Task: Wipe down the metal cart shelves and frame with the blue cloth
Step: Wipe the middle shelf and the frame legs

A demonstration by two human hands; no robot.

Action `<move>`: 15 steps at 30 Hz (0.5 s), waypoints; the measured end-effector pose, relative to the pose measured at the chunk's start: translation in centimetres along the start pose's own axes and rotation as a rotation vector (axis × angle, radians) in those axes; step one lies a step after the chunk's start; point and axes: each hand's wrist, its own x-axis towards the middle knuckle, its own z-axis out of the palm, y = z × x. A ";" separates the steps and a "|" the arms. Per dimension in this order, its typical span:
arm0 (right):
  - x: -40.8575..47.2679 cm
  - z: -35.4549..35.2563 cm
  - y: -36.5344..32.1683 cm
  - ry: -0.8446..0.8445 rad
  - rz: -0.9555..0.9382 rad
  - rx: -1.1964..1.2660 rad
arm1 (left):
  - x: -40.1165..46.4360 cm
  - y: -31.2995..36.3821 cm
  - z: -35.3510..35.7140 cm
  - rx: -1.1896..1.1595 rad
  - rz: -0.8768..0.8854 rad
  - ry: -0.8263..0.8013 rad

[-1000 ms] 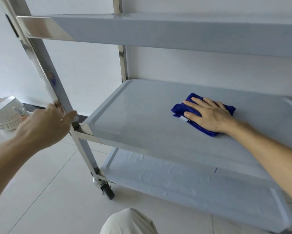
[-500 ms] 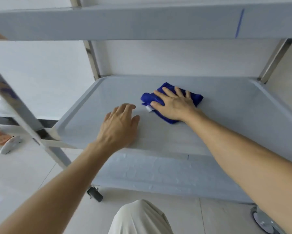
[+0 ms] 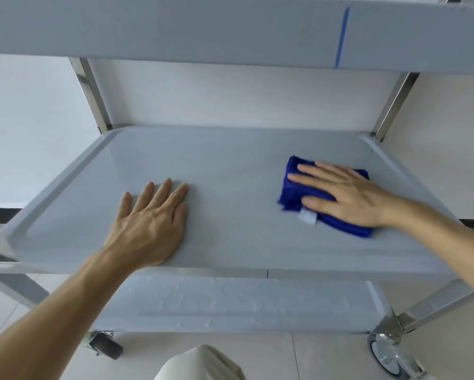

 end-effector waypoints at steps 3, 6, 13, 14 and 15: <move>6.3 0.2 0.0 0.023 0.285 -0.030 | -0.2 0.0 0.0 -0.004 -0.006 0.013; 10.3 0.9 -3.9 0.020 0.434 -0.003 | -0.4 -0.1 -0.1 -0.014 -0.010 0.025; 0.5 2.5 -8.2 0.060 -0.224 -0.054 | -0.5 0.0 -0.1 -0.009 -0.013 0.053; -1.2 2.1 -7.2 0.042 -0.321 -0.045 | -0.5 0.1 0.0 -0.008 -0.014 0.052; -2.2 1.7 -5.9 0.016 -0.385 -0.036 | -0.4 0.2 0.0 -0.009 -0.016 0.051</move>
